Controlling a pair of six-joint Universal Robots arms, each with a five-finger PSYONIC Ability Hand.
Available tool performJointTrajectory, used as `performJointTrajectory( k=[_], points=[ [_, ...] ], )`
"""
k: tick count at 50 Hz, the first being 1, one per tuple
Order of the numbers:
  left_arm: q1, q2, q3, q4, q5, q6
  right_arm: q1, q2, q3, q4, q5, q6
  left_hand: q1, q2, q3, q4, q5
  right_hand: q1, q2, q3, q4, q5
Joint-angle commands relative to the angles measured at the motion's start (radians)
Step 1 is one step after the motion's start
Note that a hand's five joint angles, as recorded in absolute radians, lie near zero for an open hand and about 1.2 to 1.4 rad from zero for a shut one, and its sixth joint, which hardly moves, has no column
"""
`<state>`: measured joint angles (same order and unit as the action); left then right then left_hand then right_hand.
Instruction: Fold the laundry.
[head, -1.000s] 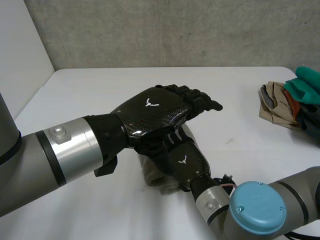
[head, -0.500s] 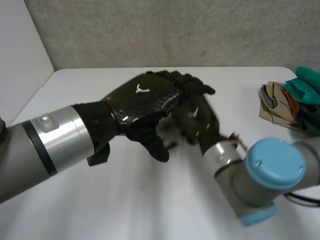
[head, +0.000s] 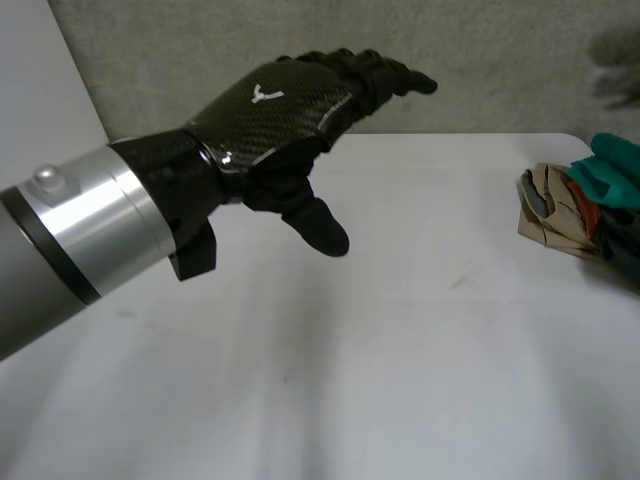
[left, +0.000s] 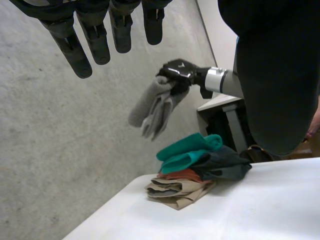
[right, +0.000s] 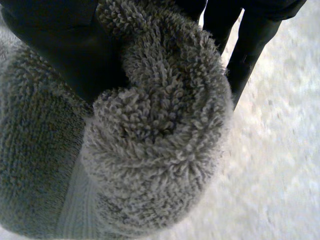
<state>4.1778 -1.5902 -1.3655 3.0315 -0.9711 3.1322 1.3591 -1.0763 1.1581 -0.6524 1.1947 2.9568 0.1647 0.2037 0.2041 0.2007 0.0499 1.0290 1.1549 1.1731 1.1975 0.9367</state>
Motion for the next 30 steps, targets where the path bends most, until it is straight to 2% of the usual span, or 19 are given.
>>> performJointTrajectory(
  k=[1,5,6,8,9,12,19,21,22,26,30],
  points=[
    [-0.036,-0.028,-0.033,0.035,-0.005,0.005,-0.164,0.249,-0.048,-0.114,-0.185,0.05,0.01,-0.029,-0.03,-0.026,-0.05,0.367,0.241,0.223,0.199,0.285],
    [-0.051,-0.042,-0.053,0.049,-0.014,0.005,-0.221,0.349,-0.017,-0.134,-0.251,0.045,0.01,-0.029,-0.03,-0.026,-0.05,0.367,0.241,0.223,0.199,0.285],
    [-0.053,-0.043,-0.057,0.05,-0.014,0.005,-0.233,0.377,0.0,-0.142,-0.291,0.044,0.01,-0.029,-0.03,-0.026,-0.05,0.367,0.241,0.223,0.199,0.285],
    [-0.056,-0.048,-0.061,0.055,-0.015,0.005,-0.241,0.392,0.021,-0.15,-0.342,0.038,0.01,-0.029,-0.03,-0.026,-0.05,0.367,0.241,0.223,0.199,0.285],
    [-0.059,-0.053,-0.063,0.056,-0.015,0.006,-0.247,0.401,0.037,-0.156,-0.396,0.028,0.01,-0.029,-0.03,-0.026,-0.05,0.367,0.241,0.223,0.199,0.285],
    [-0.065,-0.056,-0.064,0.055,-0.015,0.008,-0.255,0.398,0.052,-0.167,-0.454,0.021,0.01,-0.029,-0.03,-0.026,-0.05,0.367,0.241,0.223,0.199,0.285],
    [-0.084,-0.047,-0.054,0.055,-0.018,0.013,-0.252,0.337,0.054,-0.165,-0.434,0.068,0.01,-0.029,-0.03,-0.026,-0.05,0.367,0.241,0.223,0.199,0.285],
    [-0.087,-0.042,-0.049,0.053,-0.02,0.013,-0.249,0.302,0.058,-0.151,-0.414,0.097,0.01,-0.029,-0.03,-0.026,-0.05,-0.568,-0.694,-0.712,-0.737,-0.65],
    [-0.087,-0.042,-0.047,0.053,-0.02,0.013,-0.247,0.291,0.06,-0.144,-0.406,0.108,0.01,-0.029,-0.03,-0.026,-0.05,-0.854,-0.98,-0.999,-1.023,-0.937],
    [-0.088,-0.036,-0.04,0.053,-0.02,0.013,-0.252,0.219,0.063,-0.082,-0.389,0.159,0.01,-0.029,-0.03,-0.026,-0.05,-0.854,-0.98,-0.999,-1.023,-0.937],
    [-0.088,-0.03,-0.035,0.05,-0.02,0.013,-0.256,0.168,0.055,-0.007,-0.408,0.174,0.01,-0.029,-0.03,-0.026,-0.05,-0.854,-0.98,-0.999,-1.023,-0.937]
  ],
)
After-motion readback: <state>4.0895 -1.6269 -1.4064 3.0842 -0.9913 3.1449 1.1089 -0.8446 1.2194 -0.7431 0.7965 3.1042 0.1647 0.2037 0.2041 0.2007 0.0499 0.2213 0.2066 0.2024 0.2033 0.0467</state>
